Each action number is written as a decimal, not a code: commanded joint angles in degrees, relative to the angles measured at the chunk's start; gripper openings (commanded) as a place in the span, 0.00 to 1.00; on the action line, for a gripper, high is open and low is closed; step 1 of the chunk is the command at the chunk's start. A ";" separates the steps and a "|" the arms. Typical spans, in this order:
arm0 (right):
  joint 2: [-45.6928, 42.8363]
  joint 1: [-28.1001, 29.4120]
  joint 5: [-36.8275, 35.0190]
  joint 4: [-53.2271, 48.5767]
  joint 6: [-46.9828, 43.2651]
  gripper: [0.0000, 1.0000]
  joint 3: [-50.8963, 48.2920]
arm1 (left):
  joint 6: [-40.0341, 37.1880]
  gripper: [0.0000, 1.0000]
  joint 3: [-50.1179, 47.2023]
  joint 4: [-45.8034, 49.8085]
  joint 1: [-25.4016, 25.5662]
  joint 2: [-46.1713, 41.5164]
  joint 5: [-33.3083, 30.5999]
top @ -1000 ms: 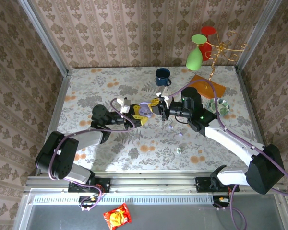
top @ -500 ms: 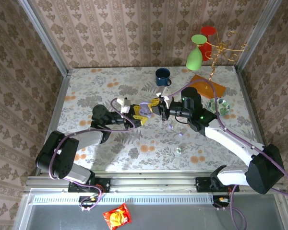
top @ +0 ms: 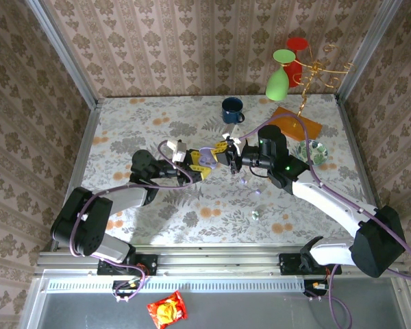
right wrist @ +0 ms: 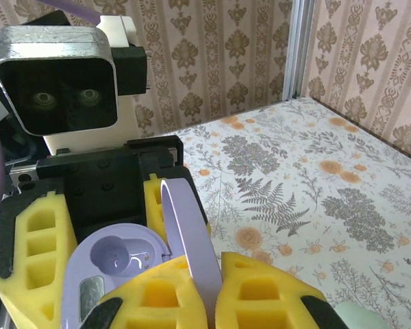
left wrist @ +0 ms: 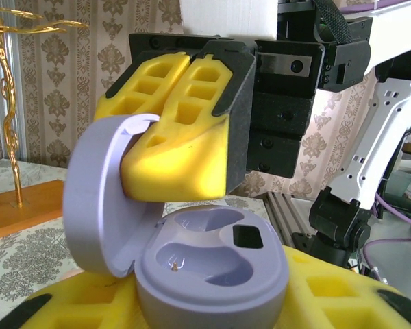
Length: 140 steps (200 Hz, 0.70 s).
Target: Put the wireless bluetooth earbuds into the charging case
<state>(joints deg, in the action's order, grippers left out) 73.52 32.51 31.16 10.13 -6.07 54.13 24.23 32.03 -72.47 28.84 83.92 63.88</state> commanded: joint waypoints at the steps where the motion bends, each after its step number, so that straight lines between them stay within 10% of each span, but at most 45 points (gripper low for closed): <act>1: 0.29 0.36 0.11 -0.01 -0.52 0.00 0.86 | -0.44 0.37 1.10 -1.31 -0.01 -0.10 0.07; 36: -0.55 0.36 -1.12 1.43 0.71 0.08 -0.04 | -0.89 0.34 0.93 -1.35 -0.19 0.06 0.07; 97: -5.75 -0.81 -3.09 6.35 7.34 0.57 -2.87 | -2.21 0.35 -0.09 -1.46 -1.77 0.51 -1.94; 140: -12.61 -3.86 -6.71 10.63 15.34 0.69 -9.93 | -2.87 0.35 -0.58 -1.51 -4.30 0.89 -2.62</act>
<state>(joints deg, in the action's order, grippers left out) 64.82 30.35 28.21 16.82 3.38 47.57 22.90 32.01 -72.49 26.55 84.27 61.80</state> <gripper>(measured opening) 0.678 0.372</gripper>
